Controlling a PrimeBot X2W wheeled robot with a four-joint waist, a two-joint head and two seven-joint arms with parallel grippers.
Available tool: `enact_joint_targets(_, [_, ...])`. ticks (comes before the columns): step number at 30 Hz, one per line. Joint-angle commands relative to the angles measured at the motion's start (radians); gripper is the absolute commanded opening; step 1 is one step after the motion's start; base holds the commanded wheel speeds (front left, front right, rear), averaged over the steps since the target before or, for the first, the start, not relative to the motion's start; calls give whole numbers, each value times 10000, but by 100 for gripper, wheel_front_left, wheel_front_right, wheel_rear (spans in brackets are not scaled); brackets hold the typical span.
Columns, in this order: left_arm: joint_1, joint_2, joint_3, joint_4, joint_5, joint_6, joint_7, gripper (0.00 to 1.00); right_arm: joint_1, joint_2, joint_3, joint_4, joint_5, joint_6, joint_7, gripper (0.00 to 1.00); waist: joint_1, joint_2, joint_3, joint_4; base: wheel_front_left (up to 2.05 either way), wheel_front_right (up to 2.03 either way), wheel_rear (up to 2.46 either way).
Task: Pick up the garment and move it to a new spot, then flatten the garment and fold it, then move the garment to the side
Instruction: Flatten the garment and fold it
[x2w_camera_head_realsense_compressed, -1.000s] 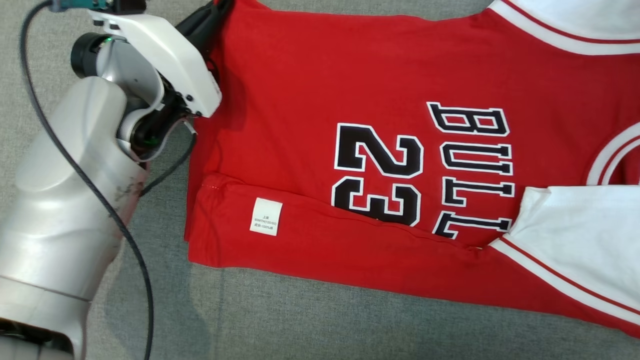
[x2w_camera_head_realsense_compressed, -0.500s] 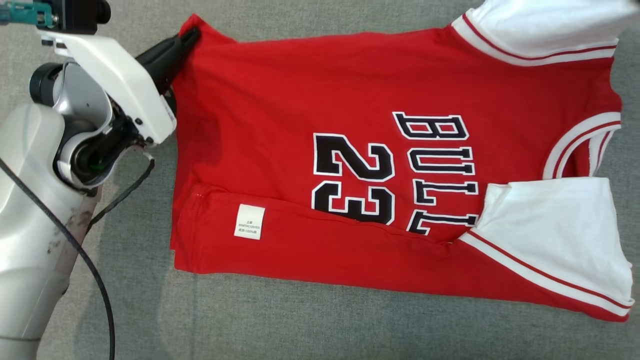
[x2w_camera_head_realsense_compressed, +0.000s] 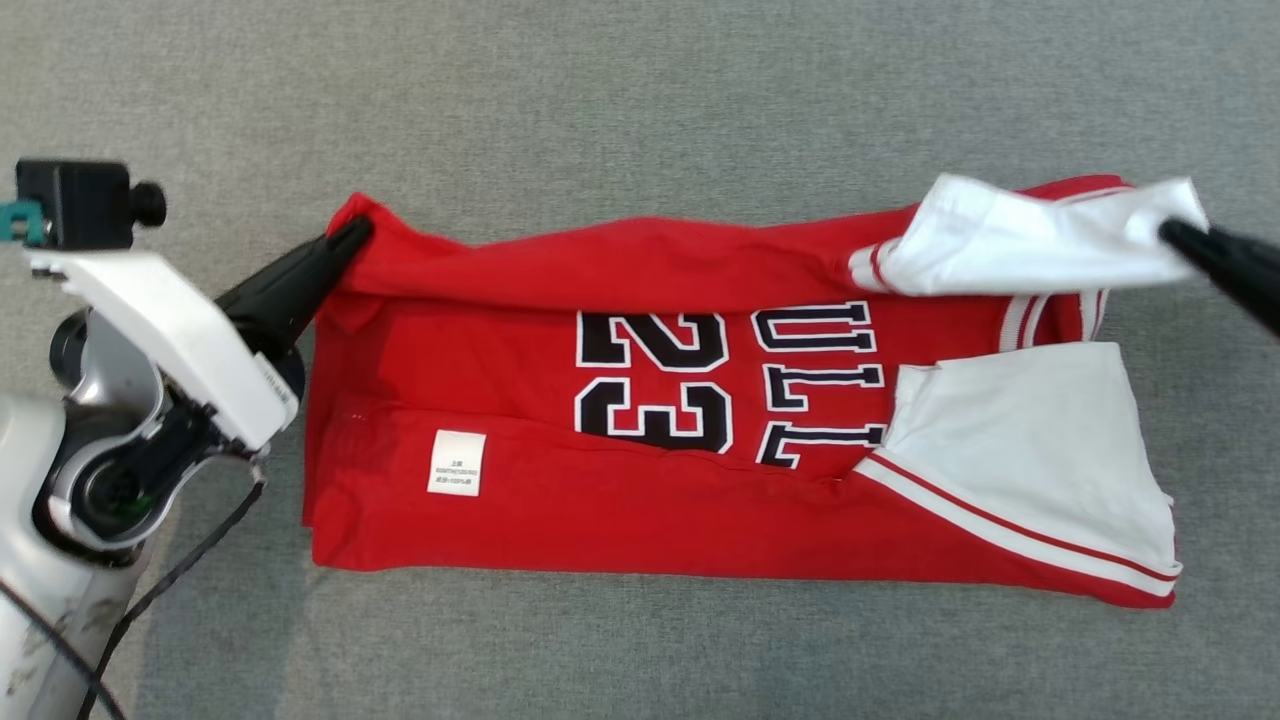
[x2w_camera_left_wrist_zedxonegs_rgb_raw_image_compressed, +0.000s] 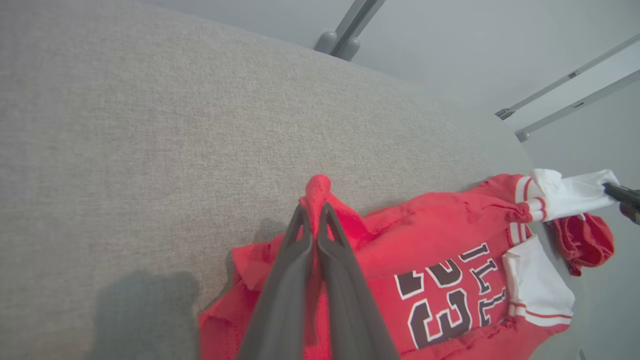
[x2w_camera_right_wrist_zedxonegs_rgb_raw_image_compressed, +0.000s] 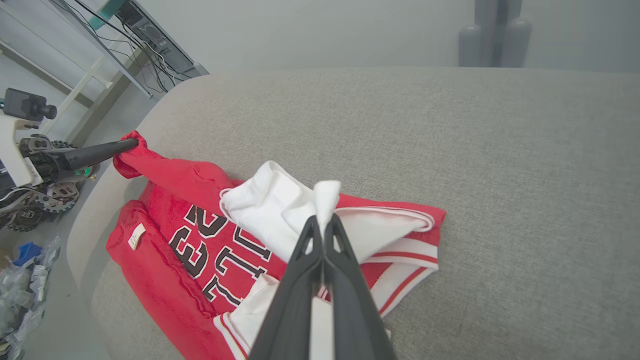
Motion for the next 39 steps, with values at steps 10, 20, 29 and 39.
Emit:
enact_joint_targets(10, [2347,473,961,-1355,-890,544,-669,0,2202,-463,528,-932,241,1,-2202,0,0,0,-270,-489,0,0,0])
enact_joint_targets(20, [3719,-118,1276,-965,-1481,526,-1462,62,3512,724,1055,-247,173,1,-3063,43,0,0,-345,-546,0,0,0])
enact_joint_targets(29, [4011,-900,1819,-406,-1006,277,-3412,100,5012,2664,-1982,1475,-1029,1,-3297,100,0,0,-674,-675,0,0,0])
enact_joint_targets(39, [4009,-1321,2051,-1603,1981,2034,-6380,100,7930,6227,-7536,1450,-5939,1,-3286,100,0,0,-1163,-679,0,0,0])
